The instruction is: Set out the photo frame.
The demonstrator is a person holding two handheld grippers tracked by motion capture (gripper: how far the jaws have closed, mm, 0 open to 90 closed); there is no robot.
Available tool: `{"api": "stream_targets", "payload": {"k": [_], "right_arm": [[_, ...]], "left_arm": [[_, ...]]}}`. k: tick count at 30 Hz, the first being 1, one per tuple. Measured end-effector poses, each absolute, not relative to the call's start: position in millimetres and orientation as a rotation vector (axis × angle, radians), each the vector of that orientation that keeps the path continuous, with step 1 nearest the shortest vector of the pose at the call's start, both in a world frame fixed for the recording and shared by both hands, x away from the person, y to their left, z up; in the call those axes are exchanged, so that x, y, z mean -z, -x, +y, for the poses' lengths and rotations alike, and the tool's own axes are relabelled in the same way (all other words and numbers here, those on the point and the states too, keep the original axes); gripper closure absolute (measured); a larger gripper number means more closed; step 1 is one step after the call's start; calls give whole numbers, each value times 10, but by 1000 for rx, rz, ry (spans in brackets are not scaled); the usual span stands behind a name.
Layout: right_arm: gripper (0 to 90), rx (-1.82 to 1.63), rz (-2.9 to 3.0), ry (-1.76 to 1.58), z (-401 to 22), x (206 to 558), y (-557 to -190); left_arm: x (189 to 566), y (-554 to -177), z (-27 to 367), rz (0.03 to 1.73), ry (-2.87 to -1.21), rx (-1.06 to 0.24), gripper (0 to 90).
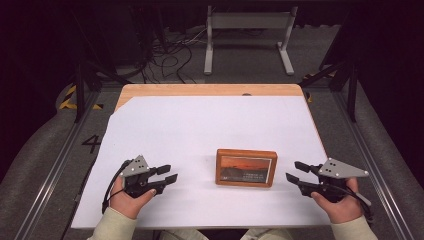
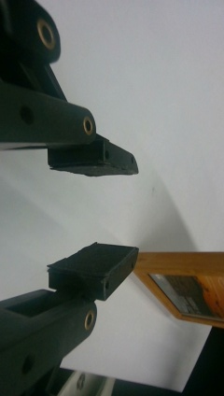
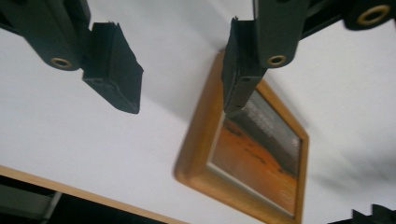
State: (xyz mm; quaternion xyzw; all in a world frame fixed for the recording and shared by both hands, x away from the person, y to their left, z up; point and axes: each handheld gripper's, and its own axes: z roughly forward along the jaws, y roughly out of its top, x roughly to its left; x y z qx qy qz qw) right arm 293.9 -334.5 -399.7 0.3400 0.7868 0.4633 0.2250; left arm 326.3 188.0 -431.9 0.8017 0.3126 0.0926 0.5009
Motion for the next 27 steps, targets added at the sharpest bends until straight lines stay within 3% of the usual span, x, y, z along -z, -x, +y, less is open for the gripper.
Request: {"api": "stream_targets", "payload": {"k": [9, 14, 27], "right_arm": [[340, -1298, 2115, -963, -3615, 4061, -3044], [284, -1311, 2092, -1006, -3740, 4180, -3133], [264, -1252, 2126, -1053, -3767, 4406, -3231]], "left_arm": [[4387, -3282, 1993, 796, -1946, -279, 420], [4445, -3311, 2014, 799, -1954, -291, 399], [4543, -3373, 2052, 808, -1940, -258, 378]]}}
